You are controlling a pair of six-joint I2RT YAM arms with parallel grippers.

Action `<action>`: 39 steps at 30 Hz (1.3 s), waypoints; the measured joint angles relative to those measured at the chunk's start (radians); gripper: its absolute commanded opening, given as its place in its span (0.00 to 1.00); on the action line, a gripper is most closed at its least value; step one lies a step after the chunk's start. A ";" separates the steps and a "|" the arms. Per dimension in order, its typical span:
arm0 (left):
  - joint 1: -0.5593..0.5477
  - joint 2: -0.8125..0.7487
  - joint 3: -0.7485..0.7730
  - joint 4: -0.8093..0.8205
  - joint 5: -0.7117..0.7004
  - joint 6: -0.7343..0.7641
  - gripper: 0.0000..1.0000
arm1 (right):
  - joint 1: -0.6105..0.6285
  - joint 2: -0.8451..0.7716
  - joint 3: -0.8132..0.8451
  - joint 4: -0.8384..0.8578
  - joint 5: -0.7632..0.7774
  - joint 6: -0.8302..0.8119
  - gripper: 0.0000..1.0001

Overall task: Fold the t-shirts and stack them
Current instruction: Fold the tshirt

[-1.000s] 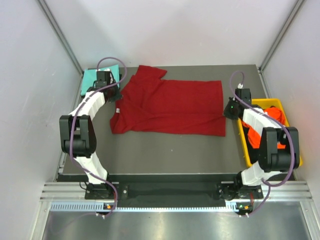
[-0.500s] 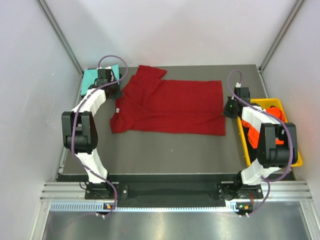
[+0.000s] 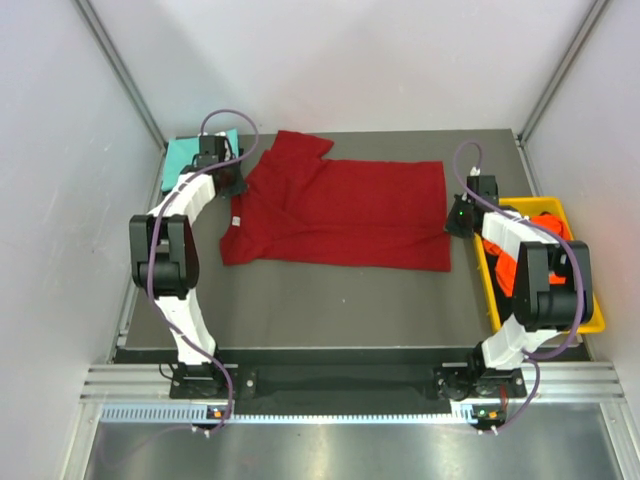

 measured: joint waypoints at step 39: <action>-0.017 -0.122 0.008 -0.109 0.039 -0.015 0.52 | 0.048 -0.183 -0.055 -0.166 -0.027 0.161 0.43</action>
